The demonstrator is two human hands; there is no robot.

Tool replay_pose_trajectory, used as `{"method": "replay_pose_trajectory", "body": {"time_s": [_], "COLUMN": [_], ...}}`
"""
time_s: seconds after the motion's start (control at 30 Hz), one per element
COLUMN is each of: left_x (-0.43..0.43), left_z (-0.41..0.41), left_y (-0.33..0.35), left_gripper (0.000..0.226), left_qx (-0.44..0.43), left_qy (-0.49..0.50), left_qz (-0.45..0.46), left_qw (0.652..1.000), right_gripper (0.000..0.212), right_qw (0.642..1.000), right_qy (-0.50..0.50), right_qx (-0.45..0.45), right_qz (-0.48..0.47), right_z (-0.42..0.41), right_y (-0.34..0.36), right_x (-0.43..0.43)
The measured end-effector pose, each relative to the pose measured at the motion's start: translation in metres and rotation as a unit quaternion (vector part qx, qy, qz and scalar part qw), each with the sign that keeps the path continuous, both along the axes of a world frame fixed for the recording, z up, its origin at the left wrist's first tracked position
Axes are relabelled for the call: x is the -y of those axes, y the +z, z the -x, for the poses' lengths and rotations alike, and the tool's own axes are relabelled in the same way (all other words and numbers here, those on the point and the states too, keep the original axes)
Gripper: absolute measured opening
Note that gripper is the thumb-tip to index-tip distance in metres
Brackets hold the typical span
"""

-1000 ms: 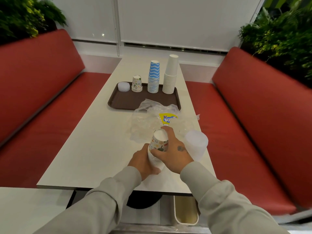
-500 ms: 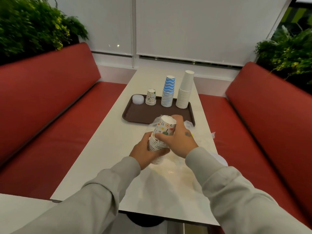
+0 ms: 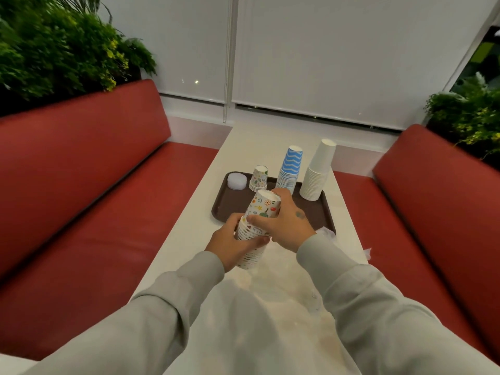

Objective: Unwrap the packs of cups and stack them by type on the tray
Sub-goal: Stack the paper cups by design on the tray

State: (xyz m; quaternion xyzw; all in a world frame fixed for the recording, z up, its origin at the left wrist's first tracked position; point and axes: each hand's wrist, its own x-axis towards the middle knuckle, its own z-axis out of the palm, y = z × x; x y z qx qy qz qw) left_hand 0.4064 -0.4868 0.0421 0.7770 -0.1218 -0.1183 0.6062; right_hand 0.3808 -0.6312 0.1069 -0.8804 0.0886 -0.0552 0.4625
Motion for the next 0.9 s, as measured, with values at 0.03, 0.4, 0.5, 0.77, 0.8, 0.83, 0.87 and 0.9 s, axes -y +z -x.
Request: {"method": "replay_pose_trajectory", "body": {"time_s": [0.03,0.4,0.5,0.77,0.8,0.83,0.87,0.9], "left_x": [-0.004,-0.044,-0.049,-0.053,-0.053,-0.052,-0.051,-0.05], "left_z": [-0.007,-0.069,-0.077,-0.106,-0.111,-0.116,-0.122,-0.127], "left_y": [0.0,0.004,0.006,0.005,0.004,0.003,0.002,0.001], "left_gripper": [0.053,0.056,0.055,0.05,0.049,0.049,0.049,0.048], "left_qx": [0.001,0.01,0.009,0.012,0.012,0.011,0.01,0.008], "left_qy": [0.001,-0.029,-0.039,-0.056,-0.057,-0.057,-0.057,-0.056], "left_qz": [-0.003,0.001,-0.001,-0.004,-0.006,-0.009,-0.011,-0.013], "left_qw": [1.0,1.0,0.999,0.998,0.998,0.998,0.998,0.998], "right_gripper": [0.067,0.071,0.078,0.084,0.083,0.083,0.082,0.081], "right_qw": [1.0,0.998,0.997,0.992,0.992,0.991,0.99,0.989], "right_qy": [-0.001,-0.039,-0.048,-0.068,-0.068,-0.069,-0.069,-0.07], "right_qx": [-0.001,-0.002,0.0,-0.008,-0.01,-0.012,-0.014,-0.015], "right_qz": [0.002,-0.045,-0.062,-0.103,-0.106,-0.112,-0.12,-0.129], "right_z": [-0.007,-0.064,-0.075,-0.113,-0.118,-0.122,-0.127,-0.132], "right_y": [0.001,0.003,0.0,-0.01,-0.011,-0.012,-0.013,-0.013], "right_x": [-0.004,-0.035,-0.038,-0.035,-0.034,-0.033,-0.032,-0.031]}}
